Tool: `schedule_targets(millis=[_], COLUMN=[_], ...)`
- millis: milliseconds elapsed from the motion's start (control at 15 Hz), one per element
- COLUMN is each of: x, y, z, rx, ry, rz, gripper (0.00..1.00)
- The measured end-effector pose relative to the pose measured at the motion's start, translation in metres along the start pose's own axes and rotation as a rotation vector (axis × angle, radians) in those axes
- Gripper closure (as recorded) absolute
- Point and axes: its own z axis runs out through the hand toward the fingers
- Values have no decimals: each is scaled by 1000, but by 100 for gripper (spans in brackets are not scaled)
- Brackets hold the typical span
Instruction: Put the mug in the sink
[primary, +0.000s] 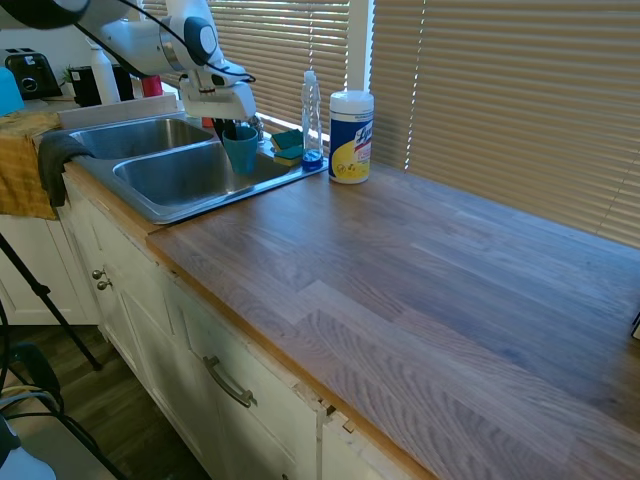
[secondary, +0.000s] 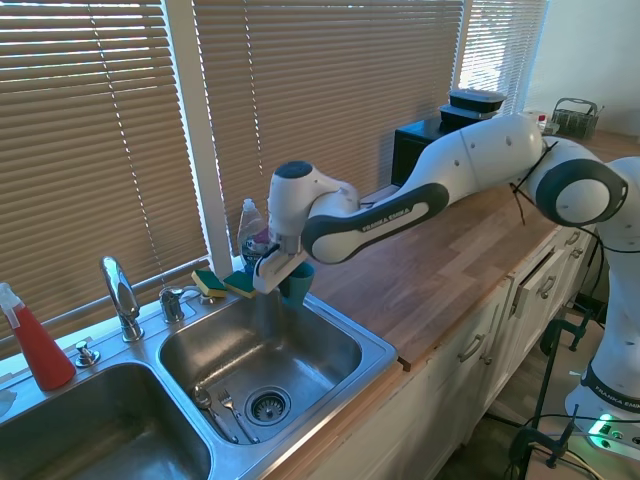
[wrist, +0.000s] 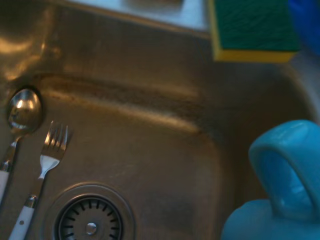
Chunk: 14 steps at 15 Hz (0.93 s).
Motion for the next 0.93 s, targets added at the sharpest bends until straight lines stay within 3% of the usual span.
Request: schedule_targets(millis=[400,933], x=[-20,-41], y=[-34,-44], z=[114,184], rx=[-105,-188], ry=[-50,-110], rz=[-24,-26], gripper=[100,100])
